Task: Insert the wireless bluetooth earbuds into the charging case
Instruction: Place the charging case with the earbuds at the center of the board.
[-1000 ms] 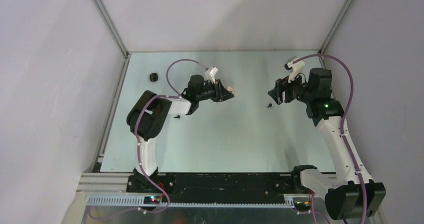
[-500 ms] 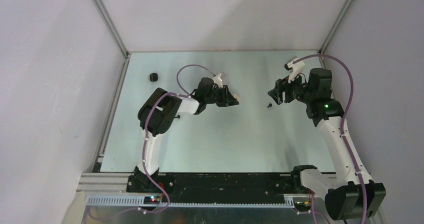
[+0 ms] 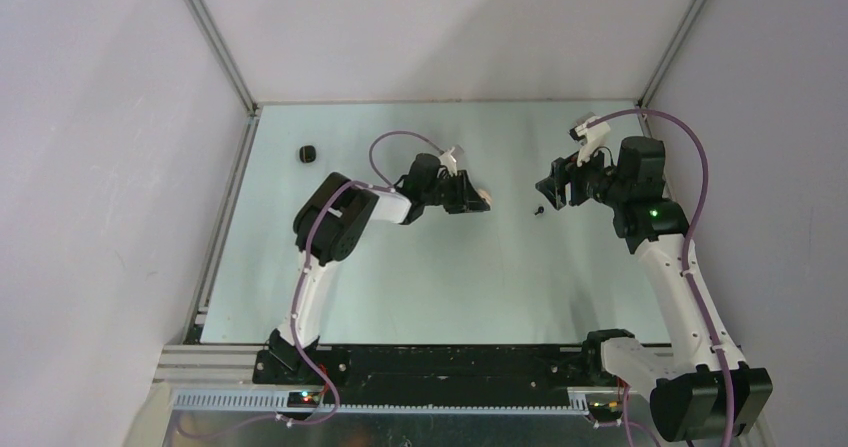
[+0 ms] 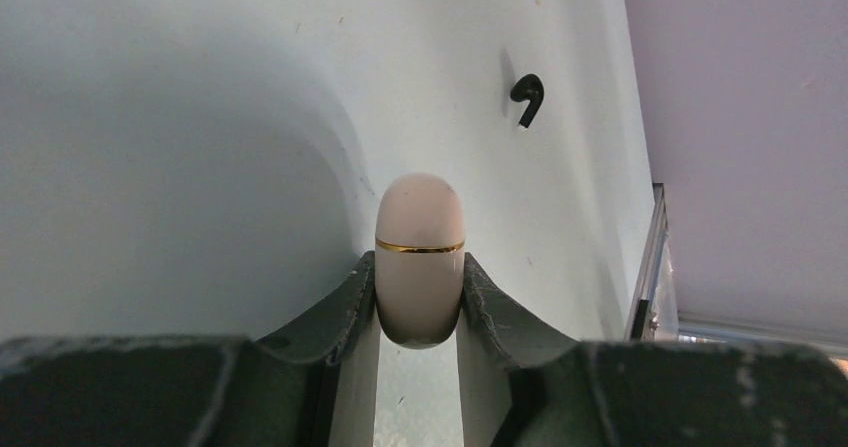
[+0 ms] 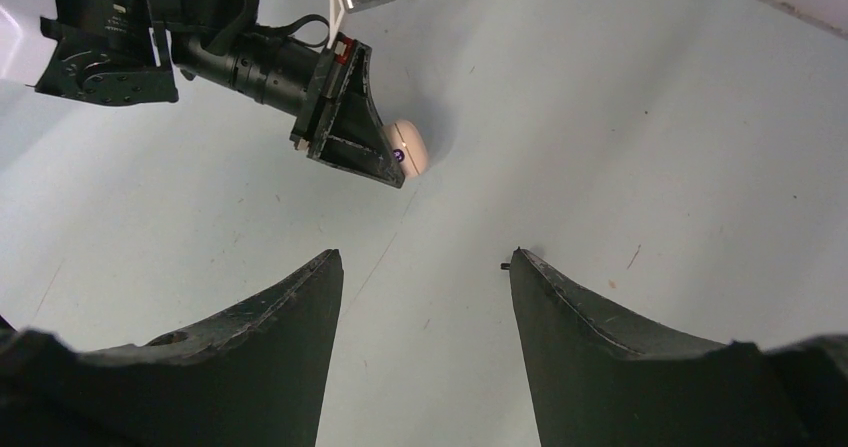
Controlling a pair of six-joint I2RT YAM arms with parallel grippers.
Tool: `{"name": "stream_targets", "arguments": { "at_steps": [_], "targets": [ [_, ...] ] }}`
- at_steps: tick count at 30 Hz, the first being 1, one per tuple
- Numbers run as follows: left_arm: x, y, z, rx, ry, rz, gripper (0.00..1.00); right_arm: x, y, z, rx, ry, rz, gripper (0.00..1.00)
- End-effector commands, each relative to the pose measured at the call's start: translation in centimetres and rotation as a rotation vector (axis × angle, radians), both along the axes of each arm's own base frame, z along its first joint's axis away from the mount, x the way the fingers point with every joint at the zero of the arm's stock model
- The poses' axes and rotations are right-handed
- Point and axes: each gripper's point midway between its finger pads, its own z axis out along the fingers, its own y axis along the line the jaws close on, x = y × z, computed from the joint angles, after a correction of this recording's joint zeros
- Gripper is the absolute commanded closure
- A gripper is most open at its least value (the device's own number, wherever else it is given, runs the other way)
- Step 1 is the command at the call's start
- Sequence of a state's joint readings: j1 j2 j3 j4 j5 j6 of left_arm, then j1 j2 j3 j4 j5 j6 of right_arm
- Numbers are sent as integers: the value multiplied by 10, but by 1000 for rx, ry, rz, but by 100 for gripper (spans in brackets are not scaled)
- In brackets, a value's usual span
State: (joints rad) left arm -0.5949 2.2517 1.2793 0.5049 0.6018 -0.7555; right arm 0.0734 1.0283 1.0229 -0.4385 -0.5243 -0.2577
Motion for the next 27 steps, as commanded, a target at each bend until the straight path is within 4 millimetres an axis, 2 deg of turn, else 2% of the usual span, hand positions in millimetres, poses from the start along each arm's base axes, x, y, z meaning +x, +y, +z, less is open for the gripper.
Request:
{"name": "stream_targets", "arguments": {
  "at_steps": [1,11,21,23,27],
  "targets": [
    [-5,-12,0,-27,59,-29,69,-1,1,13,11,-49,7,33],
    [-9,-23,1,-57,119,-46,52,-2,1,14,12,-53,10,33],
    [-20,-19,-7,-46,170,-51,47,-3,1,16,14,-57,13,33],
    [-24,-16,-3,-41,153,-56,42,-4,2,16,15,-57,16,33],
    [-27,-5,19,-27,76,-68,26,-5,4,14,22,-47,30,33]
  ]
}}
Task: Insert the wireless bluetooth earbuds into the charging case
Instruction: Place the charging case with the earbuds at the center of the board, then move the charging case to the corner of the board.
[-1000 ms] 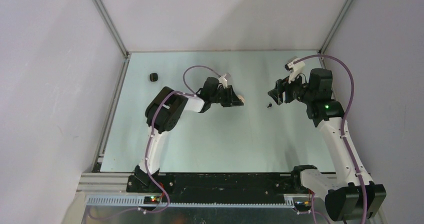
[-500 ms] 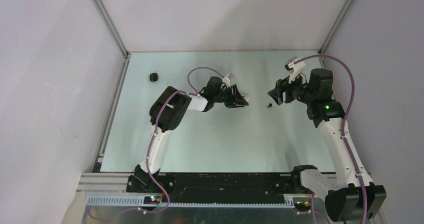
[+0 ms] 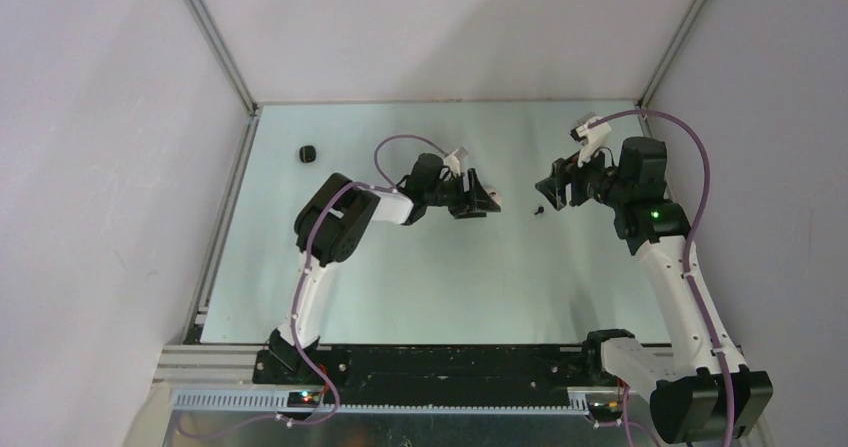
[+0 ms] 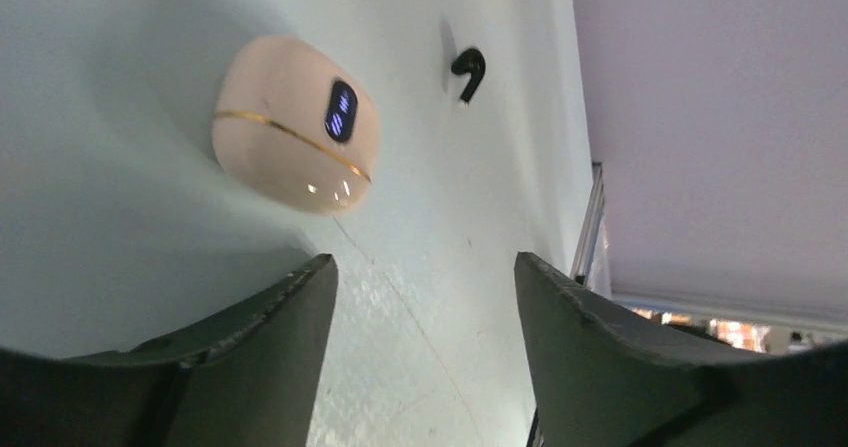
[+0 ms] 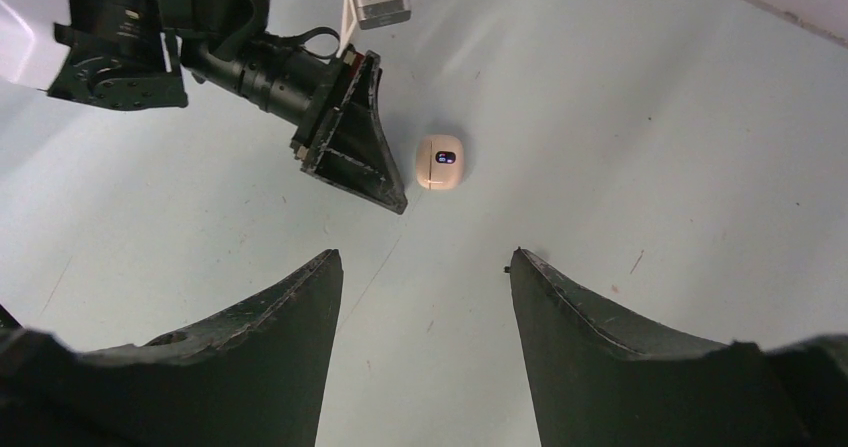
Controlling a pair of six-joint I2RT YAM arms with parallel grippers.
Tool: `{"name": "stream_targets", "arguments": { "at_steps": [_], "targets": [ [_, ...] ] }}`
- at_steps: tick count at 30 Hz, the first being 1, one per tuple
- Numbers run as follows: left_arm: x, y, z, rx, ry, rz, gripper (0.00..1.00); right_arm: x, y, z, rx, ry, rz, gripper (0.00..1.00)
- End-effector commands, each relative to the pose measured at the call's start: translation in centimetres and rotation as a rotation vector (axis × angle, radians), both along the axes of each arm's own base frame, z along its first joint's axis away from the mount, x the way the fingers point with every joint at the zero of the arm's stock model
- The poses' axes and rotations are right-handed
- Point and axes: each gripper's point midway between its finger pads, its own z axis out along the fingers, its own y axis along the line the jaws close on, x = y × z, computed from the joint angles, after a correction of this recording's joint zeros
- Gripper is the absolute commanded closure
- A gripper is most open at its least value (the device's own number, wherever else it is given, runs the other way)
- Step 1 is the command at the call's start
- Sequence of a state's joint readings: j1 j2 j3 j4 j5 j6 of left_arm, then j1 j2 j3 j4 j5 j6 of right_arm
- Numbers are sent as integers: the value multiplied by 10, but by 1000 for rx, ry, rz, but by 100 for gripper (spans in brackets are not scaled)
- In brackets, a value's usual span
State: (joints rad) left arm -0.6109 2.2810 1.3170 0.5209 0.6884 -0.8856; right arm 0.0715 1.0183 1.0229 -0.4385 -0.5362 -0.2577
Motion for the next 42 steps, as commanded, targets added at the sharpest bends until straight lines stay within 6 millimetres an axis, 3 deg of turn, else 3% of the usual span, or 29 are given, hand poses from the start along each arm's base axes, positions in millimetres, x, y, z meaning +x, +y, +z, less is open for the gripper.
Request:
{"name": "stream_targets", "arguments": {
  "at_steps": [1,2,3,4,5,6,7,8,9,10,11,12,13,14,15,16,17,19,21,27,28,29,30,31,34,38,42],
  "targets": [
    [-14,19,8,59,-46,-17,23,-3,4,10,17,-33,24,32],
    [-14,22,19,54,-89,-23,10,-3,5,9,18,-29,29,32],
    [-14,31,18,66,-106,-24,5,-2,6,7,17,-23,35,31],
    [-13,35,32,58,-137,-23,2,-2,8,6,17,-20,39,31],
    [-14,44,31,70,-150,-27,1,-1,9,3,16,-12,44,30],
    [-13,49,46,58,-186,-26,1,-1,10,3,16,-8,47,30],
    [-12,60,44,76,-200,-27,1,-1,12,1,16,-3,54,29],
    [-12,65,62,68,-244,-24,1,-1,12,1,16,-4,55,28],
    [-10,78,60,97,-268,-25,1,-1,13,-1,16,-1,59,26],
    [-10,85,80,96,-325,-21,1,-1,13,0,15,-6,60,26],
    [-8,100,79,140,-364,-26,1,-1,13,-1,15,-6,59,23],
    [-8,108,99,146,-420,-20,0,-1,13,-2,15,-6,59,22],
    [-7,123,98,198,-452,-25,1,-1,13,-2,15,-6,59,18],
    [-8,133,120,204,-518,-14,1,-1,13,-2,17,-6,60,15],
    [-6,150,120,267,-555,-12,1,-1,14,-2,18,-5,61,10],
    [-9,160,144,278,-619,7,0,-1,13,-2,18,-6,61,7],
    [-9,178,145,337,-646,17,1,-1,13,-1,19,-9,61,2],
    [-17,207,183,393,-758,62,1,-2,14,-1,22,-12,64,1],
    [-25,235,205,466,-817,106,1,-2,14,0,26,-15,62,1],
    [-58,322,249,723,-903,299,1,5,5,10,30,-46,-35,1],
    [-61,339,244,790,-896,328,1,6,2,11,24,-53,-59,1],
    [-71,348,255,808,-938,364,1,6,5,14,27,-59,-60,1],
    [-75,363,245,866,-934,379,1,7,3,14,19,-64,-81,1],
    [-83,370,253,884,-970,412,1,5,9,17,24,-71,-71,1],
    [-95,395,234,968,-990,468,1,0,21,19,17,-80,-62,1],
    [-94,398,202,963,-945,465,1,-8,38,20,7,-89,-34,1],
    [-84,410,188,974,-860,515,1,-8,52,13,-39,-90,-24,1]
  ]
}}
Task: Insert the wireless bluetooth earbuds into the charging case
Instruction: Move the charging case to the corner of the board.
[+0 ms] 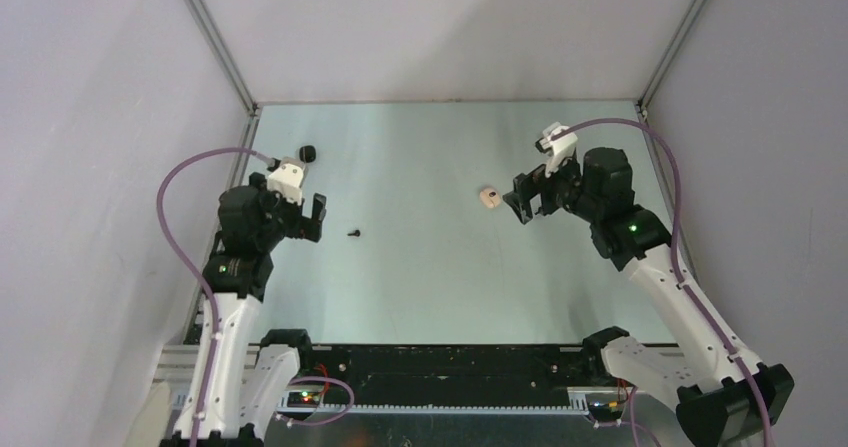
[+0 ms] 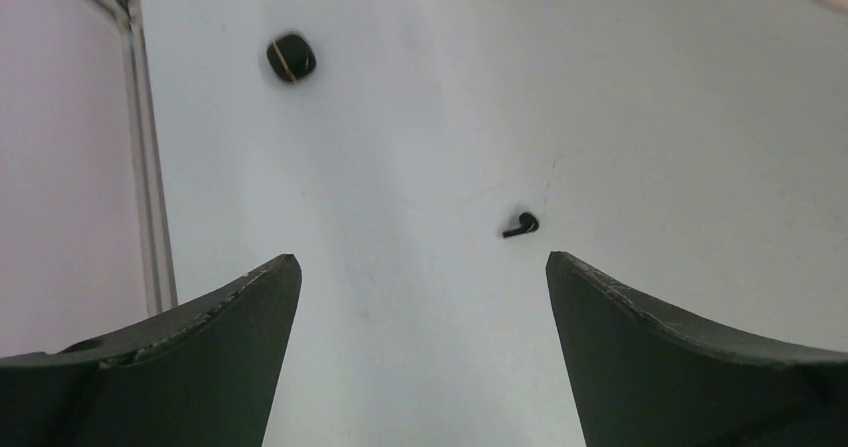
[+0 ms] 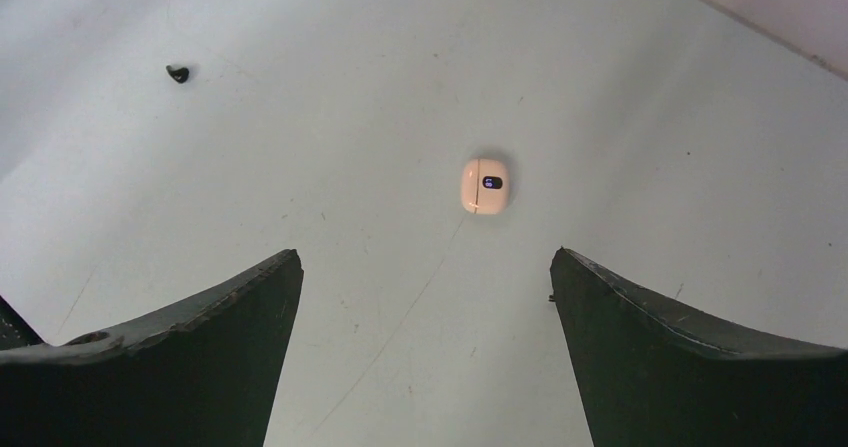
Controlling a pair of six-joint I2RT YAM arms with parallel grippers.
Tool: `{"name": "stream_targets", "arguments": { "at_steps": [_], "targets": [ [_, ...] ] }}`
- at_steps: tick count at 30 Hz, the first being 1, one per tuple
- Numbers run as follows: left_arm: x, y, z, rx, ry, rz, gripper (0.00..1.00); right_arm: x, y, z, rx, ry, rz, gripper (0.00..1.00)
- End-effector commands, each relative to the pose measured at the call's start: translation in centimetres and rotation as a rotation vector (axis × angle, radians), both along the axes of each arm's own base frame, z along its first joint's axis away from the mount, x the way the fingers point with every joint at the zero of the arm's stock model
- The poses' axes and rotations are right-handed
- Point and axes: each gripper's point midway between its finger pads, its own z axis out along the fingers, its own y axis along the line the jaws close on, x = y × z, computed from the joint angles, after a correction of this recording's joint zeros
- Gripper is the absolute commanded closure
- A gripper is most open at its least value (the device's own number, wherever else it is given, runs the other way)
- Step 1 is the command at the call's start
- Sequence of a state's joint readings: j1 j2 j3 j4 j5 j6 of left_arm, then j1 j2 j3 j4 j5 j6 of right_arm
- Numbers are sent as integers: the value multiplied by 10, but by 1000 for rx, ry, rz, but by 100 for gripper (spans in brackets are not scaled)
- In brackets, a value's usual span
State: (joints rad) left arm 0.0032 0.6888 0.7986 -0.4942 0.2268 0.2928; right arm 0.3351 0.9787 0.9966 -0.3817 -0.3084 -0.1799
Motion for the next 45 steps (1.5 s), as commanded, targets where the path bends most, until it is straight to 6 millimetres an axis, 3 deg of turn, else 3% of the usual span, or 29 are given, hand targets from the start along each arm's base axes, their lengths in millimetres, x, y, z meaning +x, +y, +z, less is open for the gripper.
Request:
{"name": "stream_targets", "arguments": {
  "at_steps": [1,8,16,21,22,23,24,26,27,28,29,30,31,32,33,35,37,43,44,45],
  "targets": [
    [17,23,-8,22,13,108,1,8,7,2,-34,-41,-40,0],
    [33,56,-35,58,68,303,1,18,8,-7,-114,-61,-86,1],
    [63,63,-27,7,129,386,1,34,-16,-18,-134,-28,-159,1],
    [117,64,-21,-57,153,427,0,43,-40,-25,-104,17,-209,1],
    [130,65,-7,-86,132,449,0,42,-38,-25,-88,28,-189,1],
    [144,65,-27,-86,194,462,1,43,-42,-28,-80,42,-195,1],
    [156,67,-18,-109,197,487,1,42,-41,-29,-75,50,-181,1],
    [185,66,-55,-123,319,514,1,43,-42,-31,-82,52,-176,1],
    [189,65,-67,-124,365,522,1,43,-42,-30,-82,49,-175,1],
    [210,65,-74,-140,385,535,0,42,-41,-31,-81,52,-169,1],
    [213,64,-84,-141,432,539,1,41,-42,-29,-76,47,-168,1],
    [232,64,-95,-153,457,555,1,40,-41,-27,-66,48,-160,1],
    [231,65,-104,-147,511,574,1,38,-43,-24,-57,42,-165,1],
    [249,65,-110,-163,525,591,1,37,-43,-22,-44,46,-157,0],
    [247,63,-118,-168,577,599,1,33,-41,-19,-30,40,-137,0],
    [262,61,-135,-182,617,606,3,30,-41,-14,-14,32,-127,0],
    [268,65,-140,-188,609,630,3,28,-41,-9,-4,15,-120,0],
    [292,99,-130,-152,533,732,1,22,-38,-3,10,-14,-91,1],
    [289,103,-133,-137,562,747,1,23,-38,-3,8,-16,-92,0],
    [299,108,-133,-142,552,757,1,24,-39,-2,4,-20,-99,1]
  ]
}}
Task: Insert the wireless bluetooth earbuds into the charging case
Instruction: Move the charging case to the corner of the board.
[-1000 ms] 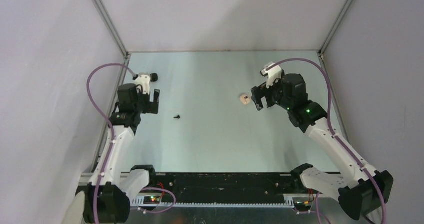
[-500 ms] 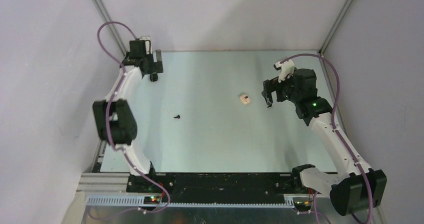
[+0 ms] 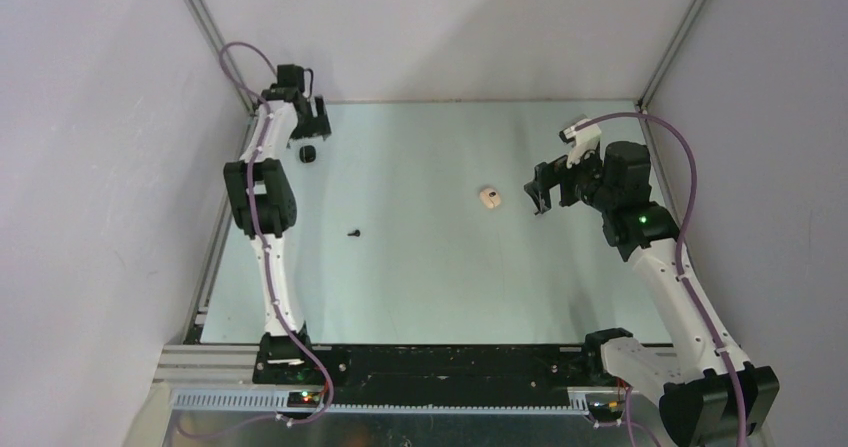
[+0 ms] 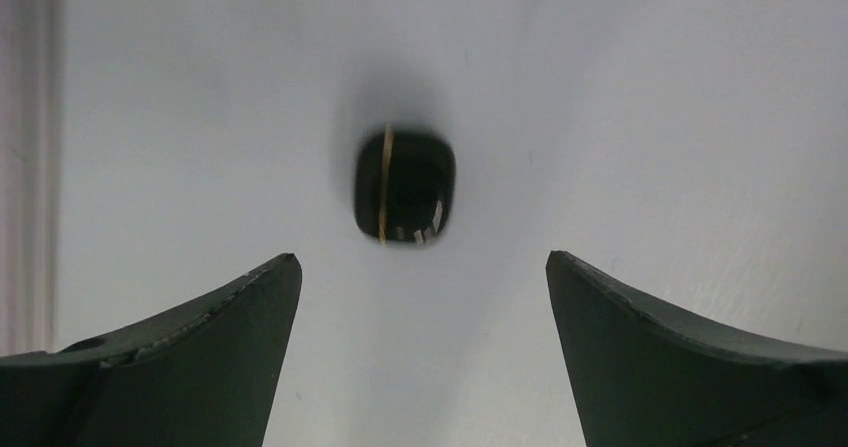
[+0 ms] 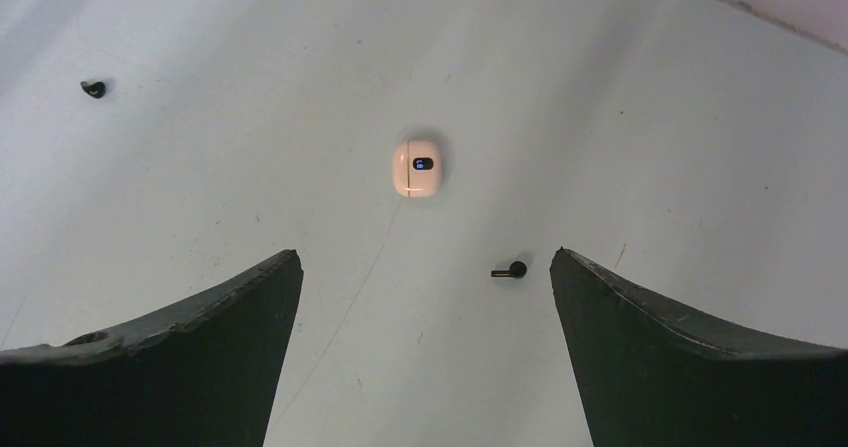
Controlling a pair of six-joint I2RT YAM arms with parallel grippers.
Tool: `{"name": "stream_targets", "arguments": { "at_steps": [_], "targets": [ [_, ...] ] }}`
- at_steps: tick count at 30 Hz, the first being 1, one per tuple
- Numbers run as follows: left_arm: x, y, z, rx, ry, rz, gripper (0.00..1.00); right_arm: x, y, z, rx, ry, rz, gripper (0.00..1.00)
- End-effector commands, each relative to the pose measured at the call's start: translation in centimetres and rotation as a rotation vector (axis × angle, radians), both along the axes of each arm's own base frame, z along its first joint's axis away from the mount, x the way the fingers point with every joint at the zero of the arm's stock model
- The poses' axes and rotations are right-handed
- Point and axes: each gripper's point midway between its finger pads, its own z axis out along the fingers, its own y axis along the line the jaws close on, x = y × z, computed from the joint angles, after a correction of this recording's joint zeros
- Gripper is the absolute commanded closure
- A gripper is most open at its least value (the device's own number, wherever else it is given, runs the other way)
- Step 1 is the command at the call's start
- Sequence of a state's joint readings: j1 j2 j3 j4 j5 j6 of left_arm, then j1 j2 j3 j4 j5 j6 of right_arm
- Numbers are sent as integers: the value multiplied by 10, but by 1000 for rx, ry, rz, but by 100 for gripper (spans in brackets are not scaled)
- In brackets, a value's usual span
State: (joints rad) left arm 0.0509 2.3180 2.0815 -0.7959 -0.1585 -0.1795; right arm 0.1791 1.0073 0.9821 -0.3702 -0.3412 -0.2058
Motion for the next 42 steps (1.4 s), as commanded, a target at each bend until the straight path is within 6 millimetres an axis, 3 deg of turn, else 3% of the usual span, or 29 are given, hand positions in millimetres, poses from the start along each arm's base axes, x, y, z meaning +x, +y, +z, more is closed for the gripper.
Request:
{"name": "stream_targets", "arguments": {
  "at_steps": [1,2,7,11,14,17,29,34,38,42],
  "targets": [
    [21,36,26,44,-40,111,0,1,2,10,16,-41,12,1],
    [28,36,21,26,-41,108,1,1,2,10,15,-43,10,1],
    [24,33,-9,-31,9,136,3,2,2,10,22,-37,6,0],
    [22,30,-14,-64,17,184,12,1,4,8,30,-27,16,1],
    [22,12,-21,-160,37,145,2,1,5,10,35,-31,19,0],
    [21,-2,-30,-235,51,145,2,-2,5,15,43,-46,18,1],
    [34,-15,-30,-318,7,154,3,-11,8,31,83,-80,27,0],
    [35,-17,-31,-331,3,150,14,-12,10,32,91,-79,35,1],
    [39,-31,-32,-379,-7,113,20,-12,11,32,93,-77,39,1],
    [40,-38,-31,-384,-6,100,21,-12,12,32,95,-73,46,1]
  ]
}}
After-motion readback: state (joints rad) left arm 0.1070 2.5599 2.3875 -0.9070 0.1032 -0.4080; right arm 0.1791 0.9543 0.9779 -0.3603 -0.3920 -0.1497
